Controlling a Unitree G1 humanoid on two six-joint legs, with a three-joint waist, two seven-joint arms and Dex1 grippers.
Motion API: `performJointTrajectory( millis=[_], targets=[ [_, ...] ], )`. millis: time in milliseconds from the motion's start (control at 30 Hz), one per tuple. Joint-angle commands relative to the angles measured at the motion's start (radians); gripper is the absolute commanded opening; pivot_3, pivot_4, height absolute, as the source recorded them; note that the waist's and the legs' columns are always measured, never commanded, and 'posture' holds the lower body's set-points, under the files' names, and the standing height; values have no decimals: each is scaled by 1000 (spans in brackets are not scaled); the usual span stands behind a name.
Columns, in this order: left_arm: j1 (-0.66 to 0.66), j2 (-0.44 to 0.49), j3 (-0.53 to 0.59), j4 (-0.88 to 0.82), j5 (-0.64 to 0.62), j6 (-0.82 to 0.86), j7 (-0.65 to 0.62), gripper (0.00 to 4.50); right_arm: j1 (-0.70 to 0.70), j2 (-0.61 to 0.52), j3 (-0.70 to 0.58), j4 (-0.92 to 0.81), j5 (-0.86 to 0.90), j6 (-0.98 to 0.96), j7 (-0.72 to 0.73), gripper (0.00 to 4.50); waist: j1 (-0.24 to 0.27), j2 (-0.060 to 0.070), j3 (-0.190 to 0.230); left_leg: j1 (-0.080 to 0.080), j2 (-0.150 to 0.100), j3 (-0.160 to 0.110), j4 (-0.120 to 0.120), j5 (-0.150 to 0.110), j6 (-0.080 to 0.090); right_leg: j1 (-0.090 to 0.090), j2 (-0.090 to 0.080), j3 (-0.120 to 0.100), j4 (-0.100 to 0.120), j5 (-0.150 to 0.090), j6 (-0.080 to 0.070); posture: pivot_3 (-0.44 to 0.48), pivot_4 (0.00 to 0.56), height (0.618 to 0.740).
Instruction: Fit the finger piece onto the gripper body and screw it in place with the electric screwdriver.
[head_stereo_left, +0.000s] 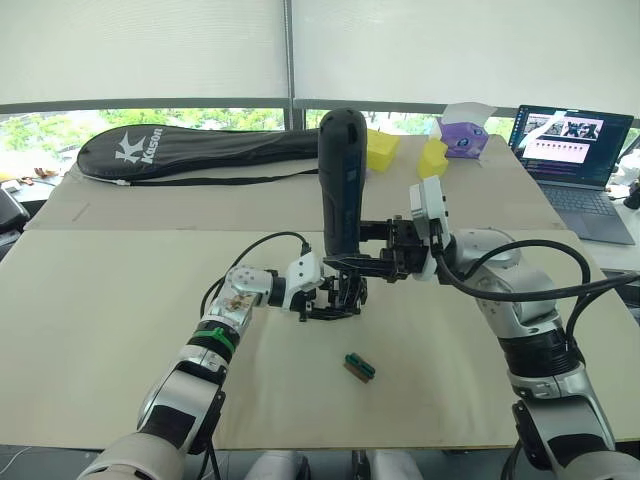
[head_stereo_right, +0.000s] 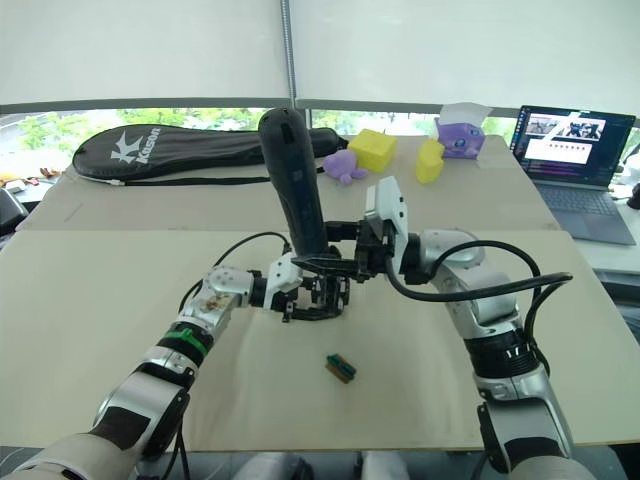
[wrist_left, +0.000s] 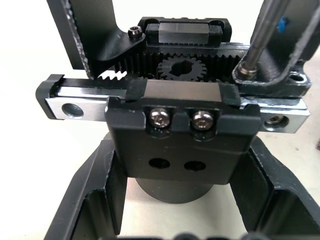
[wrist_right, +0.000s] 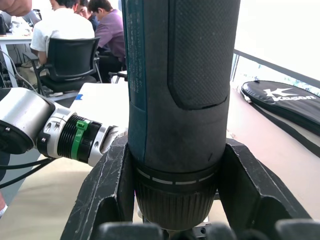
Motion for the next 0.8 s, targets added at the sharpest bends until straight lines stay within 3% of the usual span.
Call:
performJointTrajectory(
  millis=[33, 433, 600, 733, 767, 800],
  targets=[
    [-27, 10, 14, -17, -7, -17, -12, 2302, 29, -38, 16, 29, -49, 59, -16, 1918, 0, 0, 0, 0, 0, 0, 0, 0, 0, 0, 0, 0, 0, 0, 0, 0, 150, 740],
    [-24, 8, 3, 6, 5, -26, -32, 2302, -177, 28, -189, -171, 253, 205, -148, 1918, 0, 0, 1, -4, 0, 0, 0, 0, 0, -4, 0, 0, 0, 0, 0, 0, 150, 740],
    [-42, 5, 6, 24, 9, -12, -26, 2302, -172, 21, -212, -262, 380, 296, -169, 1918, 0, 0, 1, -4, 0, 0, -1, 0, 0, -4, 0, -1, 0, 0, 0, 0, 150, 740],
    [-60, 35, 19, 18, -4, 7, -60, 4197, -107, -19, -214, -333, 443, 339, -135, 1918, 1, 0, 1, -4, 0, 0, 0, 0, 0, -3, 0, 0, 0, 0, 0, 0, 150, 740],
    [-60, 48, 21, 8, -6, 4, -68, 4500, -92, -29, -215, -348, 454, 344, -129, 1918, 0, 0, 1, -4, 0, 0, 0, 0, 0, -3, 0, 0, 0, 0, 0, 0, 150, 740],
    [-56, 63, 22, -10, -11, 4, -83, 4500, -78, -39, -216, -361, 462, 348, -124, 1918, 0, 0, 1, -4, 0, 0, -1, 0, 0, -3, 0, 0, 0, 0, 0, 0, 150, 740]
  ],
)
